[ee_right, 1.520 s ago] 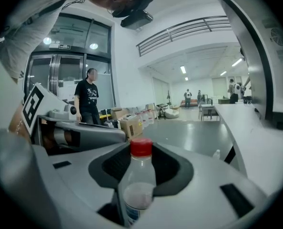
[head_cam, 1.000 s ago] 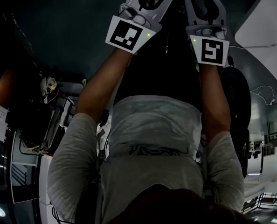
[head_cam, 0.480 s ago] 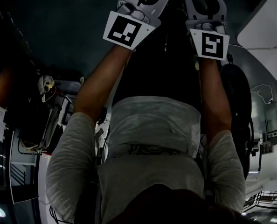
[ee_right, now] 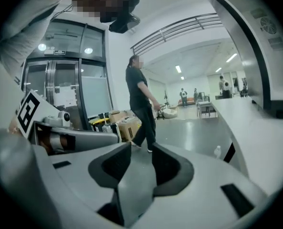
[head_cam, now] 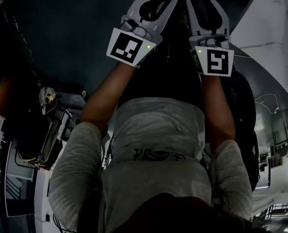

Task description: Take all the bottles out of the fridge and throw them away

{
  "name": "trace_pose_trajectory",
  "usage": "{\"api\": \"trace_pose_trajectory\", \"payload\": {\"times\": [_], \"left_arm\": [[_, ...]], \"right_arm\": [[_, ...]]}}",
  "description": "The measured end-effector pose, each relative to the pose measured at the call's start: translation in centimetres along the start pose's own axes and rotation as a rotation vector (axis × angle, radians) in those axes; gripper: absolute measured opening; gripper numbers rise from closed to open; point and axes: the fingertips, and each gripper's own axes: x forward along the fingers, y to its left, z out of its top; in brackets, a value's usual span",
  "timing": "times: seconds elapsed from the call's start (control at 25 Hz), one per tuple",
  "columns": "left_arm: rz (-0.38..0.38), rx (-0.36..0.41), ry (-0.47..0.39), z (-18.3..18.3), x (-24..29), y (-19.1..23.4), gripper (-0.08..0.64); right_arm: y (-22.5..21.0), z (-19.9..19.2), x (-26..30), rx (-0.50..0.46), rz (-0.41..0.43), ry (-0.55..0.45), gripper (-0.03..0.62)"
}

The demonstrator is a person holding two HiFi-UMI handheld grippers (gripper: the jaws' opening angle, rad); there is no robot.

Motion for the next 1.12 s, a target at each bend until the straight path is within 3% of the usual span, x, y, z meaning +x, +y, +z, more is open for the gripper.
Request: {"api": "trace_pose_trajectory", "payload": {"times": [0.2,0.44,0.6,1.12], "left_arm": [[0.002,-0.004,-0.031,4.7,-1.0,-1.3,0.009],[0.013,-0.012,-0.048,9.9,-1.5,-2.5,0.009],[-0.012,0.013,-0.112,14.1,-2.2,-4.0,0.009],[-0.096,0.053,-0.168,24.1,-4.6,-8.9,0.009]], "right_arm": [[0.6,5.3,-0.9,0.03,0.011,-0.012,0.14],[1.0,11.7,-2.6,-0.056,0.056,-0.047,0.109],[1.1,15.2,-3.8,-0.053,0.055,-0.06,0.101],[2.0,25.6,-8.1,-0.036,0.07,-0.11,0.065]]}}
